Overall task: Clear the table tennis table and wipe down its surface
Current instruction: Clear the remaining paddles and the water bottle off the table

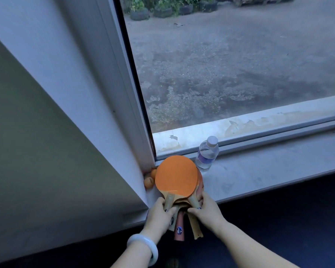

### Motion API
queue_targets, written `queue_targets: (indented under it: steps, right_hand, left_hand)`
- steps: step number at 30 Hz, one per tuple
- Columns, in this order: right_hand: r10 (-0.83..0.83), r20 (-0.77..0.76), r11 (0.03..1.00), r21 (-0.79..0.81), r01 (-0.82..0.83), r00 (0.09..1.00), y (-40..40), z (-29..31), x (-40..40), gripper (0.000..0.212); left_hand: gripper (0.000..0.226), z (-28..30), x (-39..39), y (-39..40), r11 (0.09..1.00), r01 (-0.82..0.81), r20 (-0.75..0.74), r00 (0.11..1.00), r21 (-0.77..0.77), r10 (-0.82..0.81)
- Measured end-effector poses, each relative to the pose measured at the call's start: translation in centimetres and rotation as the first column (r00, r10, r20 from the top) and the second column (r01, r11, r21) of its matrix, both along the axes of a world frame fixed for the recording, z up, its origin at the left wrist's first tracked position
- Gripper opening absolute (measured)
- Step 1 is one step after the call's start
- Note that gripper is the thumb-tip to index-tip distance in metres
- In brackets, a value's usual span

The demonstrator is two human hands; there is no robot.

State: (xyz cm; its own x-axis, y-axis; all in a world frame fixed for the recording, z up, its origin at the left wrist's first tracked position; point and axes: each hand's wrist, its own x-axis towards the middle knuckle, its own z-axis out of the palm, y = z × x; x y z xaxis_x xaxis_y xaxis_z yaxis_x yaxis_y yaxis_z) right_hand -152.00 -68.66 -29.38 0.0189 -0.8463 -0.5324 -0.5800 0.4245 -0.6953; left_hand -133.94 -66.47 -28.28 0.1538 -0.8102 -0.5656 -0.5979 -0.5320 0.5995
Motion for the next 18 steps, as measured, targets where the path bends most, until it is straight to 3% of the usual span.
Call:
queue_targets:
  steps: [11, 18]
  right_hand:
    - [-0.114, -0.064, 0.993, -0.048, 0.111, 0.991, 0.7, -0.3, 1.8, 0.039]
    - [-0.137, -0.11, 0.99, -0.05, 0.132, 0.985, 1.1, -0.8, 1.4, 0.041]
  left_hand:
    - [0.03, -0.1, -0.4, -0.7, 0.999, 0.032, 0.017, 0.999, -0.034, -0.032]
    - [0.024, 0.5, -0.4, -1.1, 0.992, 0.117, 0.051, 0.992, -0.044, -0.115]
